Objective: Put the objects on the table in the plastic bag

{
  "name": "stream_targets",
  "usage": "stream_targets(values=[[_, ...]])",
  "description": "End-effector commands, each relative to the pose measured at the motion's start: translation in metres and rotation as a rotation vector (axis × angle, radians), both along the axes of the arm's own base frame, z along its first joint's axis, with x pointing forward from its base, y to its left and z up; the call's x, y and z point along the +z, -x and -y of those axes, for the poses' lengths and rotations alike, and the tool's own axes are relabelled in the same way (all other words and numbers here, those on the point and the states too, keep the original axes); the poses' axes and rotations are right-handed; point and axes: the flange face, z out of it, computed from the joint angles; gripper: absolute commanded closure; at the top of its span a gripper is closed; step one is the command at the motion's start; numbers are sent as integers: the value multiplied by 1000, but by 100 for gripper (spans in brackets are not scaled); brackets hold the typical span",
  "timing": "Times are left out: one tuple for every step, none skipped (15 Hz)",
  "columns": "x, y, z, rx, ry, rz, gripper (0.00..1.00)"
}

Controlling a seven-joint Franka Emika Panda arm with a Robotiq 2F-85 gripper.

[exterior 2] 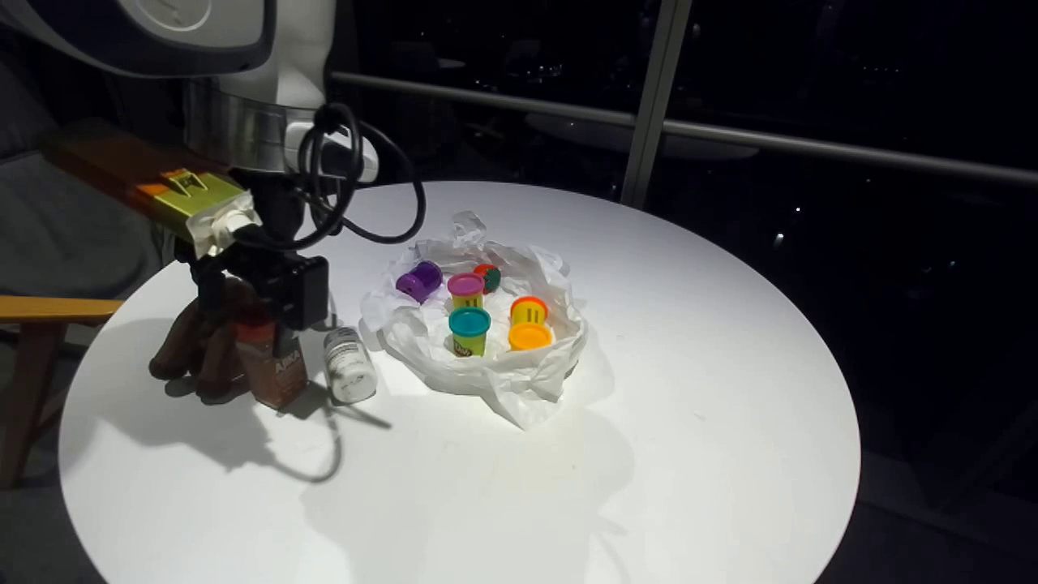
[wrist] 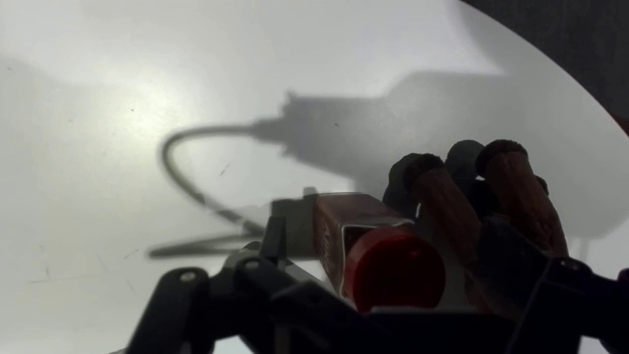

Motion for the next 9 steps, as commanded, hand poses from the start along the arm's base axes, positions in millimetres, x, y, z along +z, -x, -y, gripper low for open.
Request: stream_targets(values=[[0,-5,-5,32,-34,19,25],[-1,-7,-6,42,-31,36,26],[-1,-9,-7,50,-28,54,36],[-1,-10,-7,56,-22,68,44],[-2,-13,-7,60,-11,89,55],[-2,-15,-6,61,-5,103,62],[-3,-17,-5,58,3,116,69],[-3,-19,-4,60,9,129,78],[-2,-20,-3,62,15,139,79]])
